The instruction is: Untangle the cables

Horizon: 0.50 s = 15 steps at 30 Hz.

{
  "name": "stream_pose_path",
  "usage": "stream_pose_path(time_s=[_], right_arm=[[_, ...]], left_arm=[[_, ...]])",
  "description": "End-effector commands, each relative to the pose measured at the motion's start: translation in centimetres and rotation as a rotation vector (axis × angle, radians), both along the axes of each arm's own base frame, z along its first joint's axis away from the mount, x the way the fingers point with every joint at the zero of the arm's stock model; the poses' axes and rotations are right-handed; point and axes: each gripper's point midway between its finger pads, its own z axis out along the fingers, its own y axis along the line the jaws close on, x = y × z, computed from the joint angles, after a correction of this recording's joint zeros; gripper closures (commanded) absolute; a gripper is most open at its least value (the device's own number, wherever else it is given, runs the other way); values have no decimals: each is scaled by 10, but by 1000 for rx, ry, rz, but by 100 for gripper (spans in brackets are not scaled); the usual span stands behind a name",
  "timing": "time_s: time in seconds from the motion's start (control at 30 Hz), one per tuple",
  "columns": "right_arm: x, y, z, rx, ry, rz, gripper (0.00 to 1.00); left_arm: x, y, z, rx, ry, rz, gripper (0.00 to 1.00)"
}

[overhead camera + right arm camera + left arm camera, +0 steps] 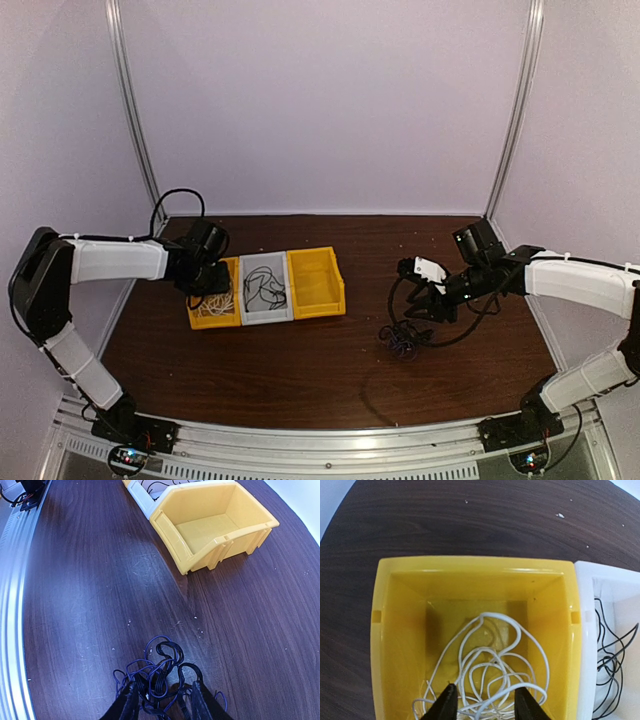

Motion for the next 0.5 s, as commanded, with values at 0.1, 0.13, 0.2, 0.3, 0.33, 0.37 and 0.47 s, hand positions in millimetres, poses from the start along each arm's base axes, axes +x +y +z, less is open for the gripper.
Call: stream_pose_path(time_s=[0.1,0.13,0.2,0.3,0.33,0.37,0.47], right_arm=[[0,-3,-6,-20,5,-6,63],[-1,-3,-6,-21,6,-5,63],[0,-3,-6,-21,4,-6,63],[0,-3,-6,-22,6,-6,63],[0,-3,-6,-22,6,-6,63],[0,-3,-6,-22,6,-7,63],[0,-3,-7,-23,7,-7,63]], left_arm=[[2,1,33,-16,-55,-1,50],[1,1,35,-16,-57,-2,49],[0,1,40,-19,-64,-8,48],[-1,1,52,-22,-85,-28,48],[-1,1,57,-24,-94,-32,48],[-1,1,61,-22,-99,-37,48],[-3,3,76,-14,-116,-49,47]])
